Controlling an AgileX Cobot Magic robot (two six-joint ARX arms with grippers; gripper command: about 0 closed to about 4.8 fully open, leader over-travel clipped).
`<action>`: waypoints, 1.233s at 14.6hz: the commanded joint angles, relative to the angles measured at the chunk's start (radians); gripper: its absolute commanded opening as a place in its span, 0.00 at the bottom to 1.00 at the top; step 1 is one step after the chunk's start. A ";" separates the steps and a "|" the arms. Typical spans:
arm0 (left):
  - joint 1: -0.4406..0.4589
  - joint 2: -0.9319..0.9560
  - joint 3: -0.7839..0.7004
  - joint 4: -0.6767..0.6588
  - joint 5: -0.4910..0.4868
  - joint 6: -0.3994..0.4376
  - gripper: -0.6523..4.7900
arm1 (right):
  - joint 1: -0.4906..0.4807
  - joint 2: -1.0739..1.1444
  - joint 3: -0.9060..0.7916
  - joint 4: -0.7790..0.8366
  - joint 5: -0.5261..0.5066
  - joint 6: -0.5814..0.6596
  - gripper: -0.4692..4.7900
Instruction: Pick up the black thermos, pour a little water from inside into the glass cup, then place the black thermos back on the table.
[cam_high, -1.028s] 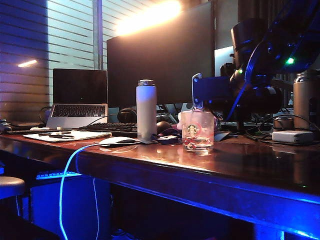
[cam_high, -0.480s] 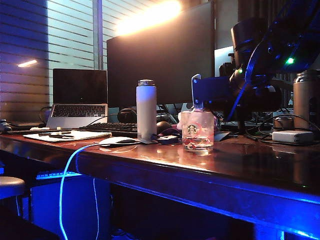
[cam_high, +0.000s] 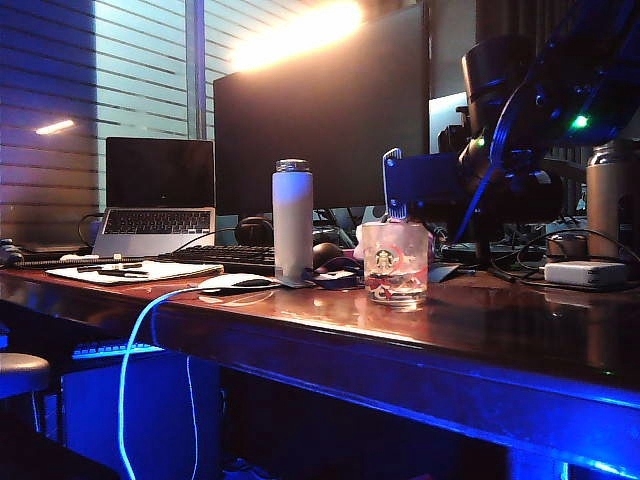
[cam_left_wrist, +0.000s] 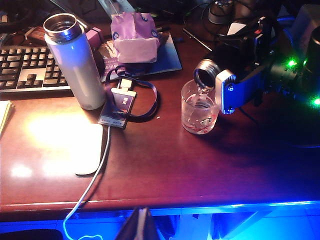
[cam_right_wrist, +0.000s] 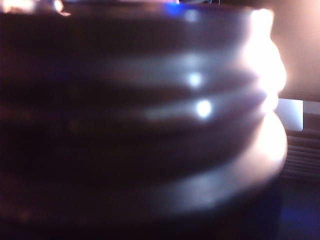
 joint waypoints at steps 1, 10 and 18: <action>0.001 -0.003 0.002 0.012 0.005 0.001 0.12 | 0.001 -0.004 0.003 -0.001 0.004 -0.014 0.13; 0.001 -0.003 0.002 0.012 0.006 0.001 0.12 | 0.006 -0.004 0.002 -0.008 -0.026 0.238 0.13; 0.001 -0.003 0.002 0.012 0.006 0.001 0.12 | 0.006 -0.021 0.002 0.173 0.044 0.583 0.13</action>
